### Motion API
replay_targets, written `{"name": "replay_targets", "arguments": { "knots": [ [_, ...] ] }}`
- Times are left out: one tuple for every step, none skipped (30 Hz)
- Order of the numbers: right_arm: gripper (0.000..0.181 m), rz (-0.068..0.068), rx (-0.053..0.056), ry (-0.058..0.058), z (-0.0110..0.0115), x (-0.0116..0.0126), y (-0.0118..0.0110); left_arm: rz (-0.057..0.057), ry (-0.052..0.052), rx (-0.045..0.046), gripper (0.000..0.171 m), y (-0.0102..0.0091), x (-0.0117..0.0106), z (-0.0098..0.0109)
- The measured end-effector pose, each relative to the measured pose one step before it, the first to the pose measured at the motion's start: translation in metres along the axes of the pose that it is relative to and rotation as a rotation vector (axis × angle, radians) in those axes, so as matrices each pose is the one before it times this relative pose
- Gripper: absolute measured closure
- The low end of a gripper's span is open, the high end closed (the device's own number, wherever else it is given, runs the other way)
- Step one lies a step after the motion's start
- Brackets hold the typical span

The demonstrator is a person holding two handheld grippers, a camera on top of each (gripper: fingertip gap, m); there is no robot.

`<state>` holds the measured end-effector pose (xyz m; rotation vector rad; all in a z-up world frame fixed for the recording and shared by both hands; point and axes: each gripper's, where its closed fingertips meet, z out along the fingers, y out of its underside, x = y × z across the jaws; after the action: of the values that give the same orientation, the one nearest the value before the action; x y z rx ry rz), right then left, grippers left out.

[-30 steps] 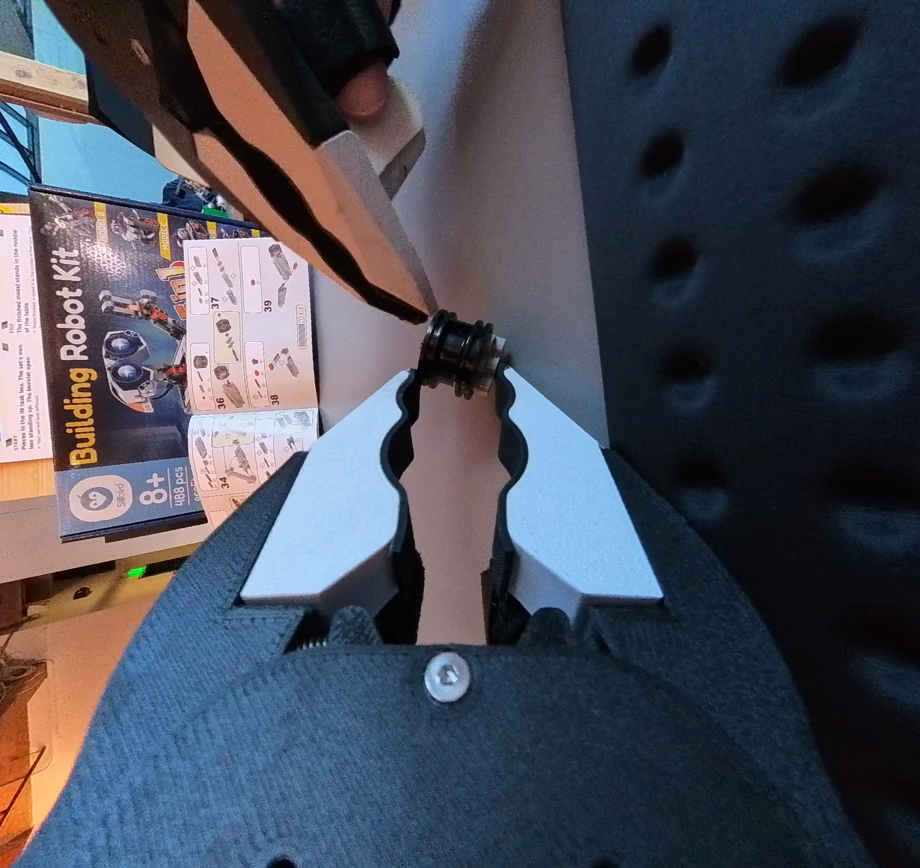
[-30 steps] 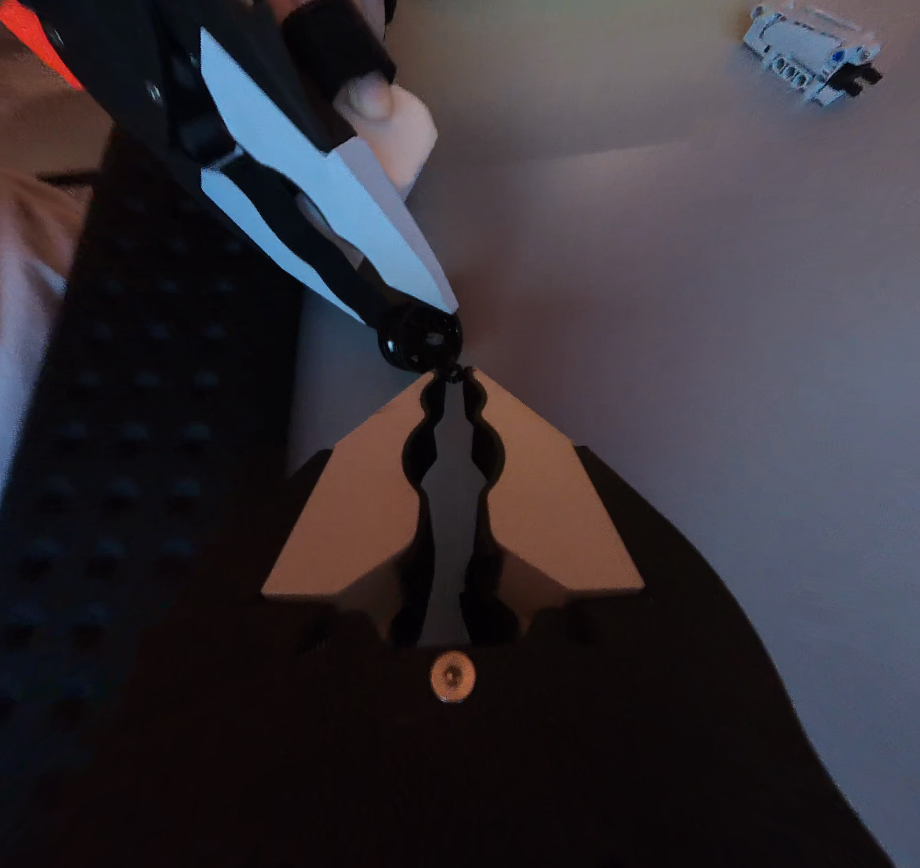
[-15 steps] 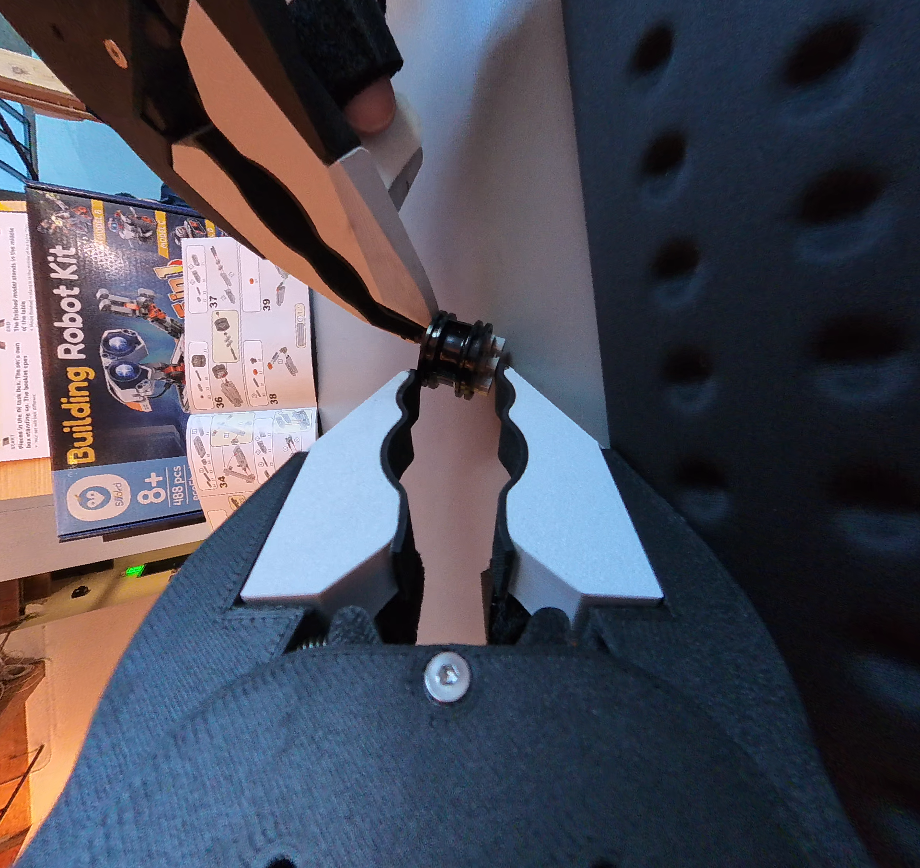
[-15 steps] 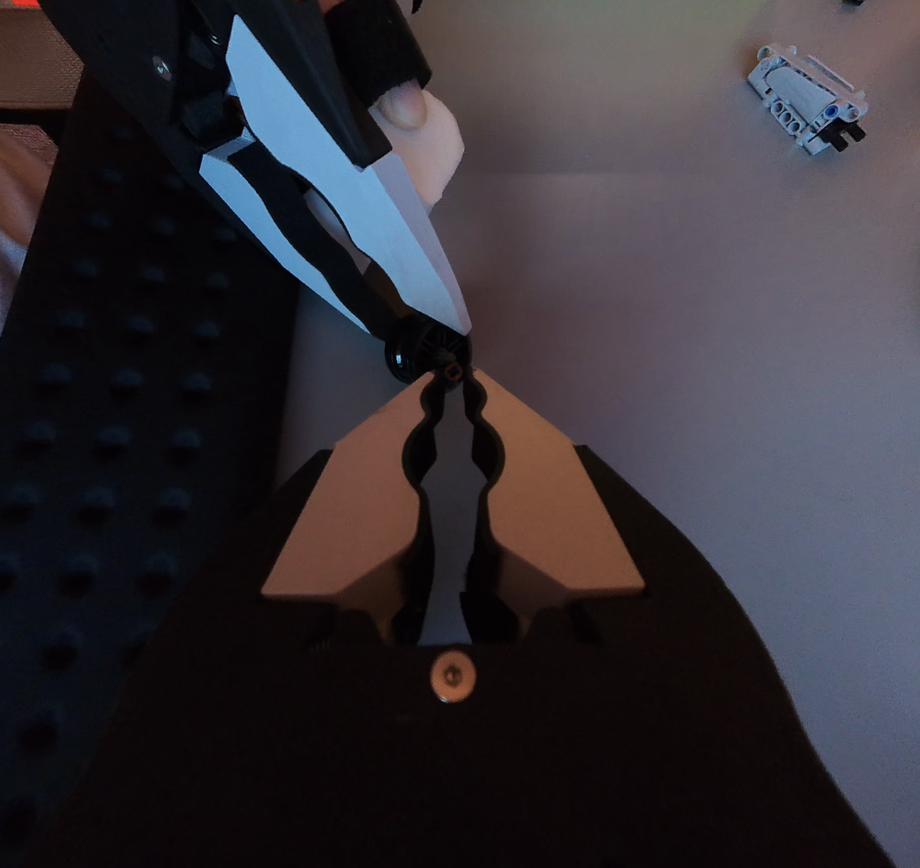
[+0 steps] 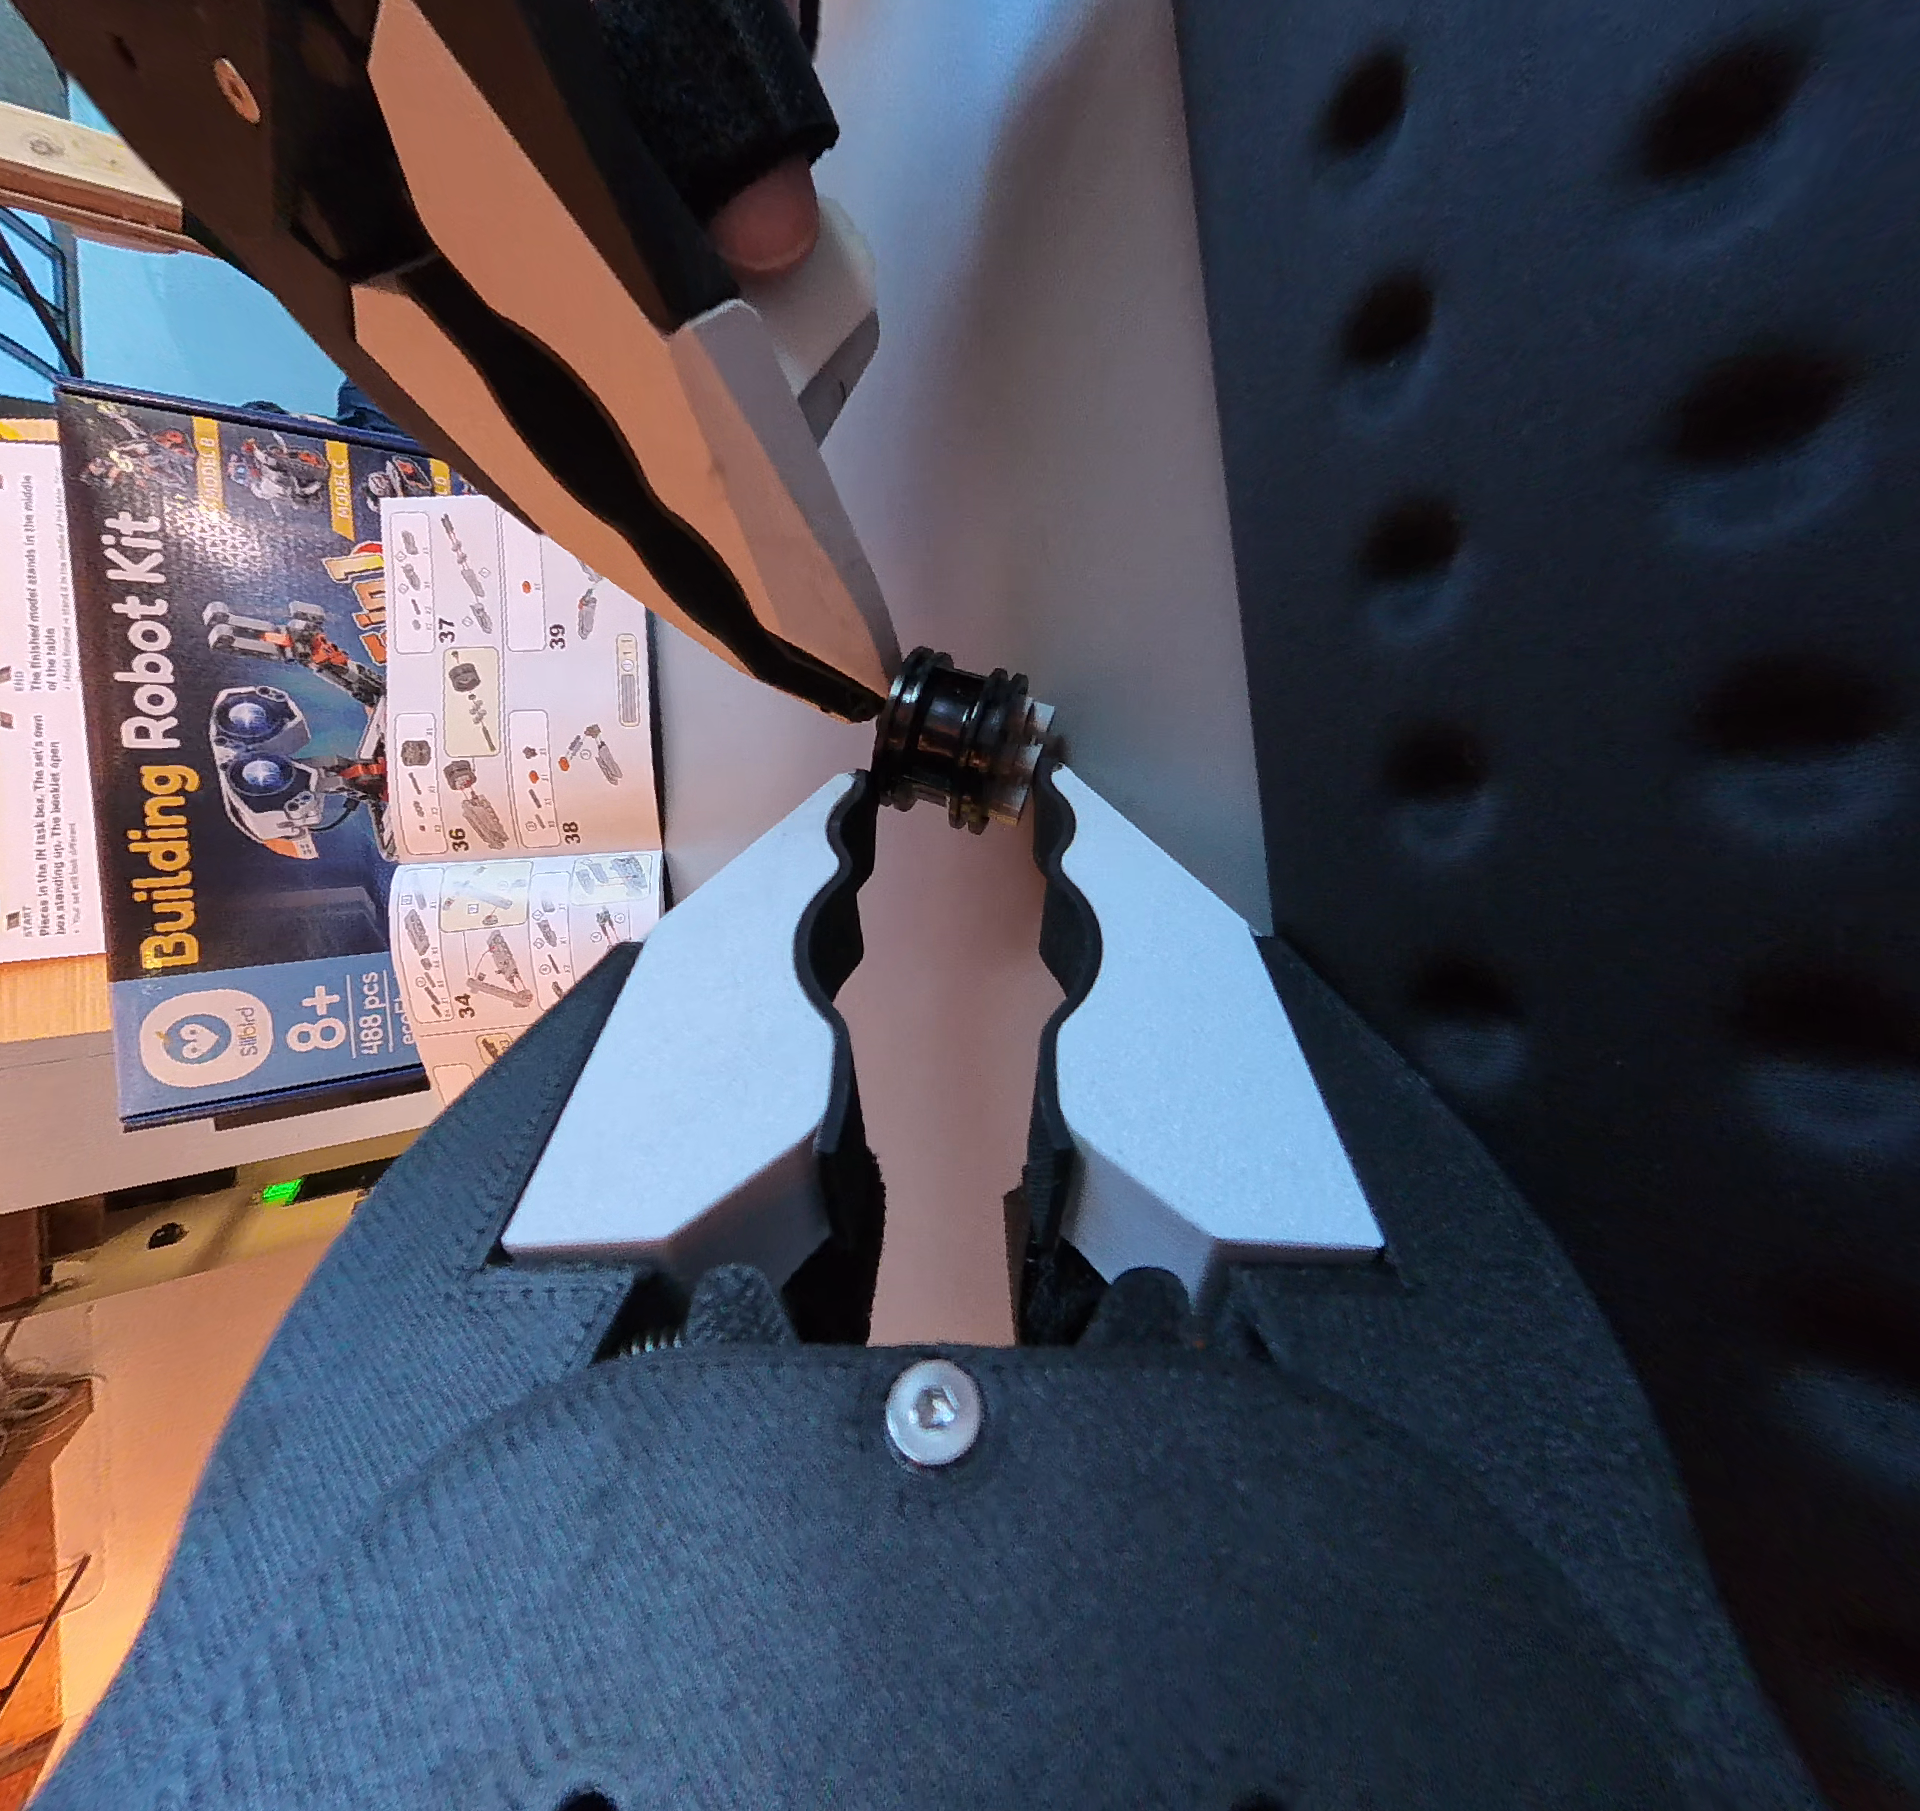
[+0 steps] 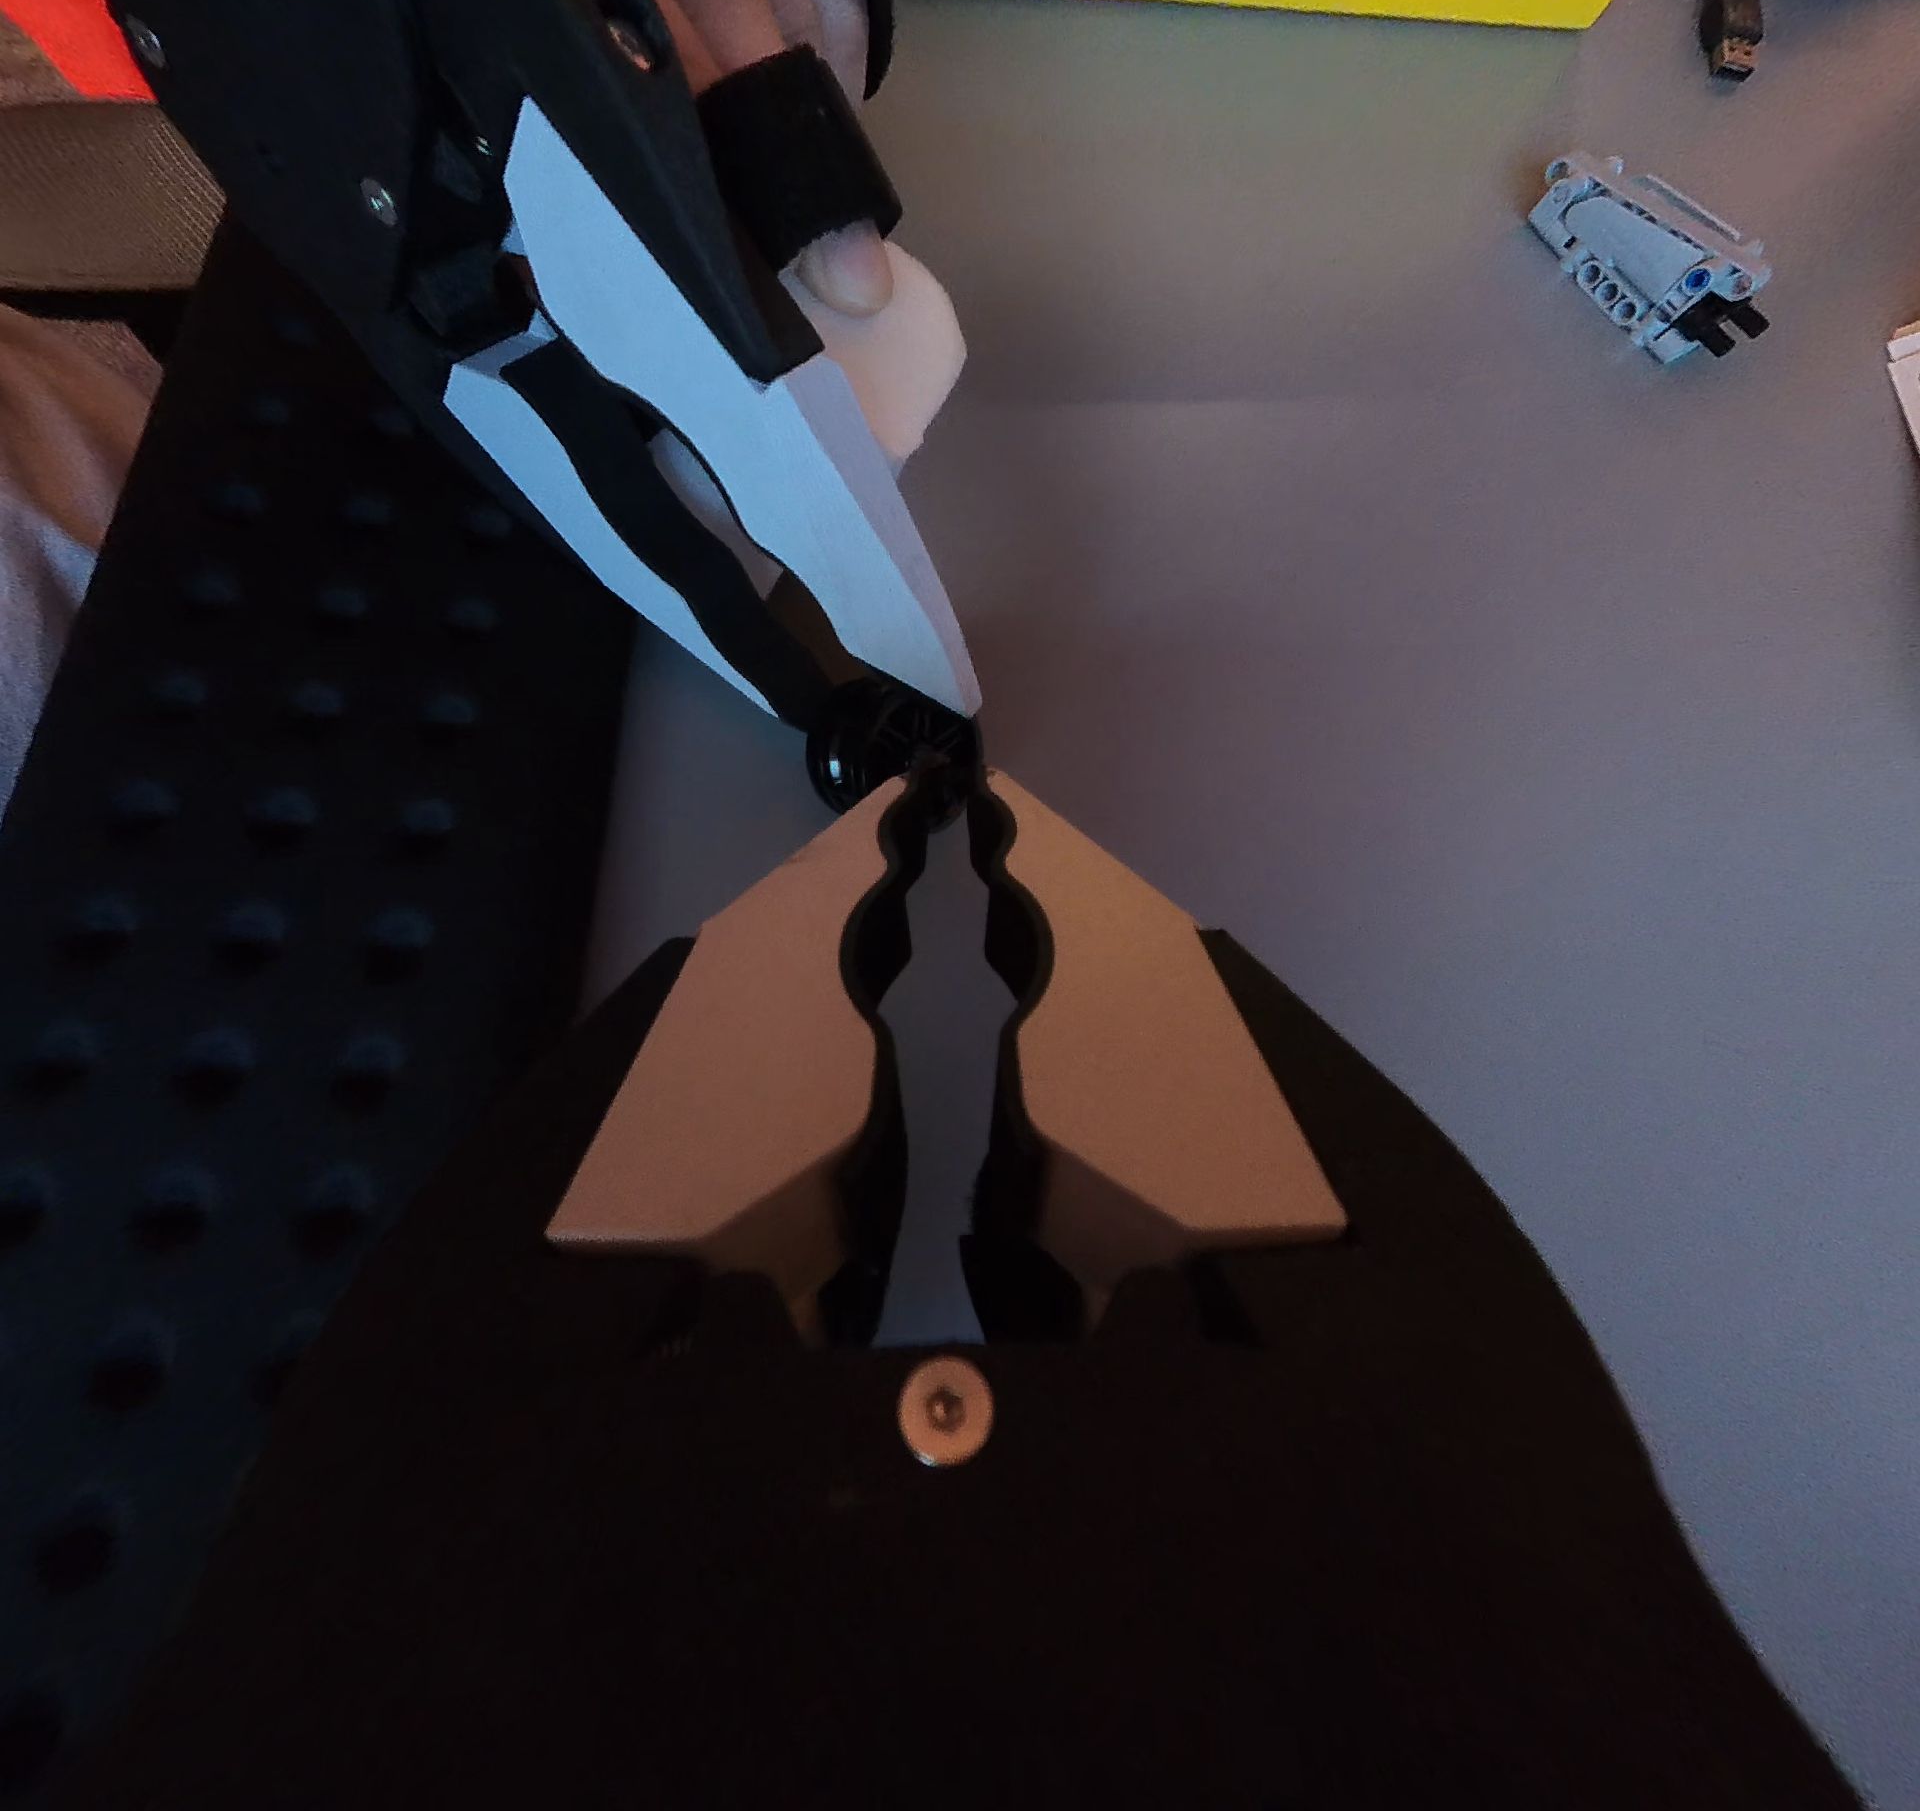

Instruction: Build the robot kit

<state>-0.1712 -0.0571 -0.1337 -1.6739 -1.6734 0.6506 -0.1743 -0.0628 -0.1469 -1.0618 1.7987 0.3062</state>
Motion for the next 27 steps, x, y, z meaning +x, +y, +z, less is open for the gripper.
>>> {"name": "replay_targets", "arguments": {
  "knots": [
    [0.175,0.0129,0.0088,-0.0044,-0.00028,-0.00014,-0.00053,-0.0006,-0.0002,-0.00063,0.142,0.00005,-0.00013,0.00003],
    [0.175,0.0219,0.0119,-0.0037,-0.00014,0.00044,-0.00055,-0.0005,-0.0003,-0.00027,0.142,0.00004,0.00000,-0.00002],
    [0.175,0.0349,0.0180,-0.0075,0.00035,0.00063,-0.00079,0.0005,-0.0010,0.00040,0.143,-0.00001,-0.00002,-0.00005],
    [0.175,0.0459,0.0256,-0.0211,0.00031,-0.00081,-0.00169,0.0005,-0.0007,-0.00035,0.143,-0.00001,-0.00008,-0.00009],
    [0.175,0.0465,0.0238,-0.0322,-0.00006,-0.00215,-0.00148,-0.0001,-0.0001,-0.00048,0.143,-0.00001,-0.00002,0.00003],
    [0.175,0.0496,0.0246,-0.0227,-0.00040,-0.00046,-0.00176,-0.0007,0.0002,-0.00053,0.142,0.00013,0.00003,0.00003],
    [0.175,0.0500,0.0296,-0.0233,-0.00031,-0.00048,-0.00255,-0.0004,-0.0005,-0.00021,0.142,0.00001,-0.00013,-0.00006],
    [0.175,0.0461,0.0293,-0.0374,0.00012,-0.00277,-0.00278,0.0006,-0.0012,-0.00003,0.143,-0.00001,-0.00001,-0.00014],
    [0.175,0.0394,0.0176,-0.0255,0.00063,-0.00128,-0.00149,0.0011,-0.0012,0.00009,0.143,-0.00005,-0.00011,-0.00001],
    [0.175,0.0261,0.0012,-0.0068,0.00067,0.00108,0.00073,0.0009,-0.0009,0.00047,0.143,-0.00012,-0.00013,-0.00003],
    [0.175,0.0104,-0.0121,-0.0004,0.00069,0.00134,0.00282,-0.0001,0.0001,0.00016,0.143,0.00005,0.00004,-0.00005],
    [0.175,0.0018,-0.0153,-0.0058,0.00082,-0.00026,0.00319,-0.0009,0.0012,0.00003,0.143,0.00005,0.00018,0.00006],
    [0.175,0.0024,0.0029,0.0014,0.00022,0.00027,-0.00001,-0.0018,0.0034,-0.00075,0.142,0.00018,0.00034,0.00015],
    [0.175,0.0023,0.0033,-0.0003,-0.00004,-0.00008,-0.00034,-0.0015,0.0015,0.00074,0.142,-0.00002,0.00010,-0.00004],
    [0.175,0.0012,-0.0024,-0.0009,0.00006,-0.00003,0.00050,0.0001,0.0001,0.00067,0.143,-0.00002,0.00002,-0.00002],
    [0.175,-0.0004,-0.0012,0.0005,0.00002,0.00032,0.00051,0.0003,0.0010,-0.00029,0.142,0.00007,0.00020,0.00003],
    [0.175,0.0000,0.0002,0.0011,0.00007,0.00062,0.00038,-0.0003,0.0010,0.00001,0.142,-0.00008,0.00015,0.00006],
    [0.174,0.0007,-0.0018,-0.0023,-0.00003,0.00021,0.00071,-0.0005,0.0008,0.00049,0.142,0.00004,0.00003,-0.00001],
    [0.174,-0.0032,0.0040,-0.0043,-0.00019,-0.00038,-0.00015,-0.0002,0.0003,0.00022,0.143,-0.00003,0.00005,0.00002],
    [0.175,-0.0047,0.0027,-0.0004,-0.00010,0.00015,-0.00004,0.0011,-0.0012,0.00015,0.143,-0.00005,-0.00011,0.00000],
    [0.174,0.0005,-0.0039,0.0032,0.00022,0.00089,0.00093,0.0011,-0.0009,-0.00039,0.143,-0.00004,-0.00002,-0.00010],
    [0.173,0.0017,-0.0042,0.0009,0.00024,0.00070,0.00099,-0.0007,0.0009,-0.00053,0.143,0.00005,0.00012,0.00009],
    [0.173,0.0009,-0.0056,0.0013,0.00014,0.00055,0.00103,-0.0015,0.0016,0.00003,0.143,0.00003,0.00019,0.00001],
    [0.173,0.0004,-0.0072,0.0028,0.00020,0.00051,0.00100,-0.0003,0.0013,-0.00001,0.143,0.00003,0.00006,0.00001],
    [0.173,0.0030,-0.0007,0.0007,0.00015,0.00002,-0.00020,0.0004,0.0008,-0.00019,0.143,-0.00003,0.00016,0.00010],
    [0.173,0.0036,-0.0001,0.0003,0.00001,0.00003,-0.00021,0.0000,0.0002,0.00063,0.143,-0.00001,0.00004,-0.00002],
    [0.173,0.0032,0.0012,-0.0004,-0.00002,0.00001,-0.00022,-0.0004,0.0001,0.00064,0.143,-0.00004,-0.00004,-0.00007]
  ]
}}
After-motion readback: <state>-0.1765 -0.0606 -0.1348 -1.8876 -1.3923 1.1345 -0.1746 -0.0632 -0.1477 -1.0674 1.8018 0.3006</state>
